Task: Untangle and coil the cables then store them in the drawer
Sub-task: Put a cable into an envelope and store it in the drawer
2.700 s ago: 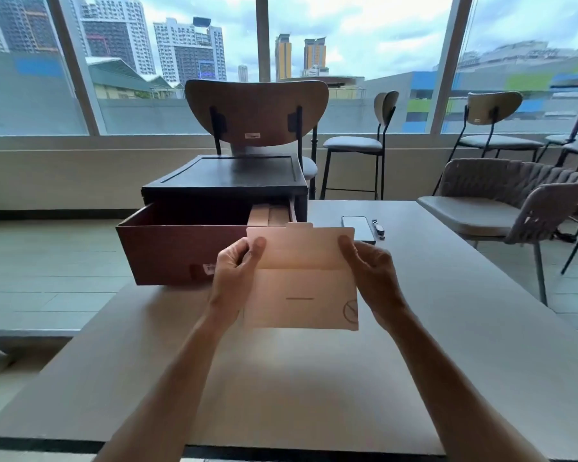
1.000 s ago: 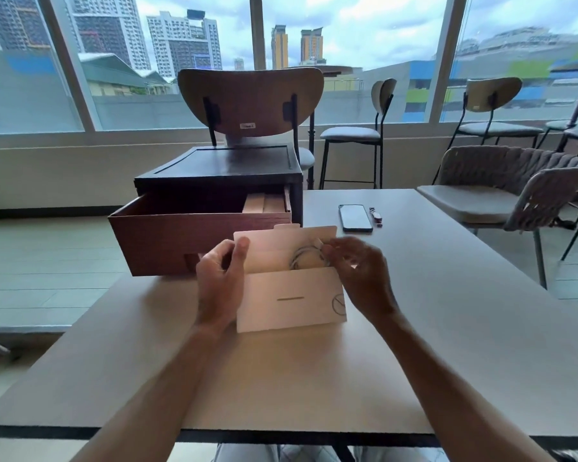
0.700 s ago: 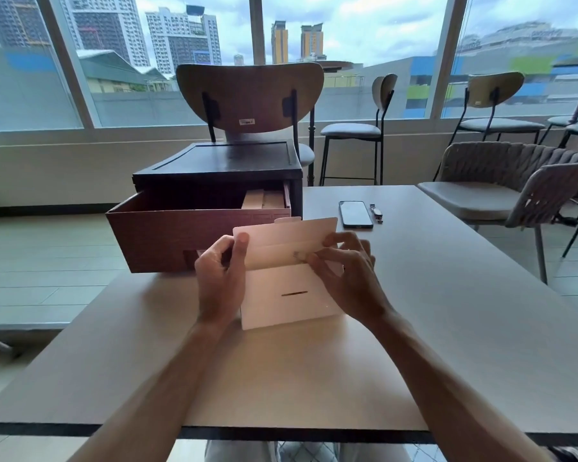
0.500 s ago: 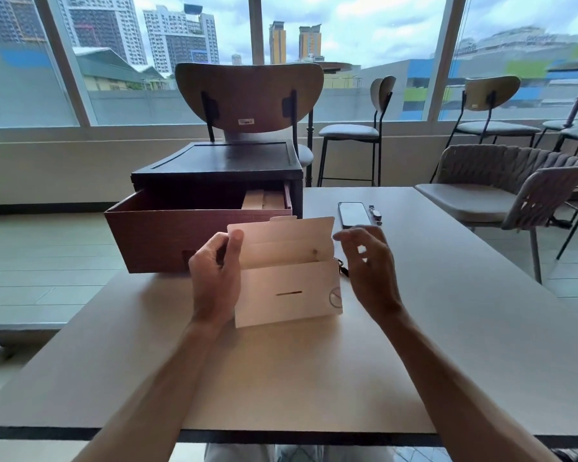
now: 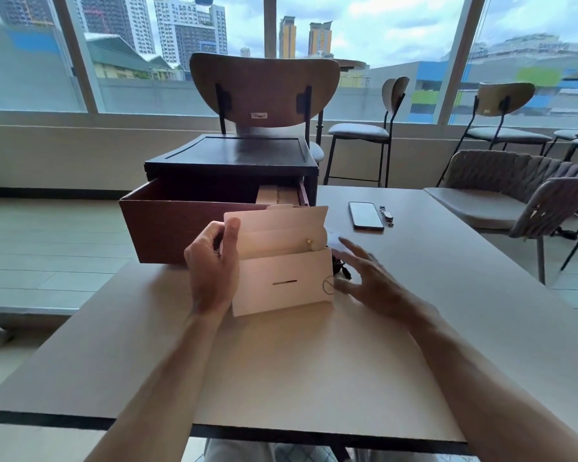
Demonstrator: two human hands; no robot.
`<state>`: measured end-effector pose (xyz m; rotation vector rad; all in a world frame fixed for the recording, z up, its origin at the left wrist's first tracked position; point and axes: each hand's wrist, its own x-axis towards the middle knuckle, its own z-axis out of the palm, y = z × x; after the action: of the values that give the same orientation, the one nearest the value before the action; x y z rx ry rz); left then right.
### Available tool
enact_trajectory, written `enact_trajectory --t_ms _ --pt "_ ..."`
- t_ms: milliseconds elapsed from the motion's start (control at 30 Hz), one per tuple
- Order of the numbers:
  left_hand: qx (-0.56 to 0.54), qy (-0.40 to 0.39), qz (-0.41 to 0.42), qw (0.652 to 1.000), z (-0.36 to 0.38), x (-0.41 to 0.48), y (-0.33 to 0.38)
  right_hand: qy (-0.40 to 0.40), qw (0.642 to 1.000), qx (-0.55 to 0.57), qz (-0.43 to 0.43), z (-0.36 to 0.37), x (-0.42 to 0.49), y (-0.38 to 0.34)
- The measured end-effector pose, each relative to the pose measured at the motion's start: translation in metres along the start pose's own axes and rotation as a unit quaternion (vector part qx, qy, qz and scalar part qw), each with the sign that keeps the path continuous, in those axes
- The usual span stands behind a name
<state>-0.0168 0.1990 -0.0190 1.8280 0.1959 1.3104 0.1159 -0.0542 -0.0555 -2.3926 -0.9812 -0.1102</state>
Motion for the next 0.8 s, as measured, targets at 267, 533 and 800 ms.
enact_trajectory --t_ms 267,533,800 --pt "0.001 -0.011 -0.008 1.0 0.002 -0.003 0.001 0.079 0.995 0.065 -0.021 -0.002 0.011 0.016" --pt "0.005 -0.011 -0.027 1.0 0.004 -0.004 0.002 0.109 0.833 0.538 0.072 -0.07 -0.021 -0.003" --pt "-0.001 -0.013 -0.028 1.0 0.01 -0.007 0.004 -0.01 0.858 0.512 -0.034 -0.065 -0.024 -0.049"
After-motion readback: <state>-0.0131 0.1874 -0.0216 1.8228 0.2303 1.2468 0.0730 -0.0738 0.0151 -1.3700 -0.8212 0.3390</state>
